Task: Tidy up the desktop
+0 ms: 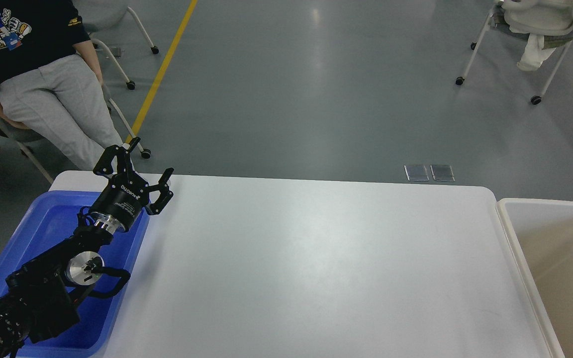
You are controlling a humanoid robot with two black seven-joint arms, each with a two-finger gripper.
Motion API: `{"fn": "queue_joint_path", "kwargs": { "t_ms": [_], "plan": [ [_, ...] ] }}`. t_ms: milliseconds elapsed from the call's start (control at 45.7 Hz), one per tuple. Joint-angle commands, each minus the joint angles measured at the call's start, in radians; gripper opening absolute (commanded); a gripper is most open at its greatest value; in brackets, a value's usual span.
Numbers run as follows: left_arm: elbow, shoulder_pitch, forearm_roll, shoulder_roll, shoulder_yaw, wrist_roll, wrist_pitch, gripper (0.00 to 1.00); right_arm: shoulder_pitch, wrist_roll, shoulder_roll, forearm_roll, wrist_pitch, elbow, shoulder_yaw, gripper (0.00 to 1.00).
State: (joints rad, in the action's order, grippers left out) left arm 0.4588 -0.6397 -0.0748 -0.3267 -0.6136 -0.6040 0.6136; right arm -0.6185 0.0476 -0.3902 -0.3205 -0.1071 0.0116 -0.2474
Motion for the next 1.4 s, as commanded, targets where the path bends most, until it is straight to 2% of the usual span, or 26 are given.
{"fn": "queue_joint_path", "kwargs": {
  "t_ms": [0,263,394,569,722,919,1182,1379],
  "plan": [
    [0.0,0.0,0.0,0.0,0.0,0.0,0.0,1.0,-0.026,-0.002,-0.004,0.003,0.001,-0.001,0.007,1.0],
    [0.0,0.0,0.0,0.0,0.0,0.0,0.0,1.0,-0.133,0.0,-0.055,0.0,0.015,0.037,-0.016,0.99],
    [0.0,0.0,0.0,0.0,0.0,0.0,0.0,1.0,-0.196,0.0,-0.119,-0.009,0.035,0.175,-0.061,0.99],
    [0.0,0.0,0.0,0.0,0.0,0.001,0.0,1.0,-0.228,0.0,-0.173,-0.009,0.037,0.416,-0.265,1.0],
    [0.0,0.0,0.0,0.0,0.0,0.0,0.0,1.0,-0.251,0.001,-0.174,-0.009,0.035,0.573,-0.366,1.0],
    [0.0,0.0,0.0,0.0,0.0,0.0,0.0,1.0,-0.254,0.001,-0.065,-0.011,0.089,0.66,-0.506,1.0],
    [0.0,0.0,0.0,0.0,0.002,0.0,0.0,1.0,-0.25,-0.003,0.07,-0.005,0.305,0.715,-0.52,1.0],
    [0.0,0.0,0.0,0.0,0.0,0.0,0.0,1.0,-0.204,-0.006,0.149,0.001,0.424,0.714,-0.51,1.0]
  ]
}}
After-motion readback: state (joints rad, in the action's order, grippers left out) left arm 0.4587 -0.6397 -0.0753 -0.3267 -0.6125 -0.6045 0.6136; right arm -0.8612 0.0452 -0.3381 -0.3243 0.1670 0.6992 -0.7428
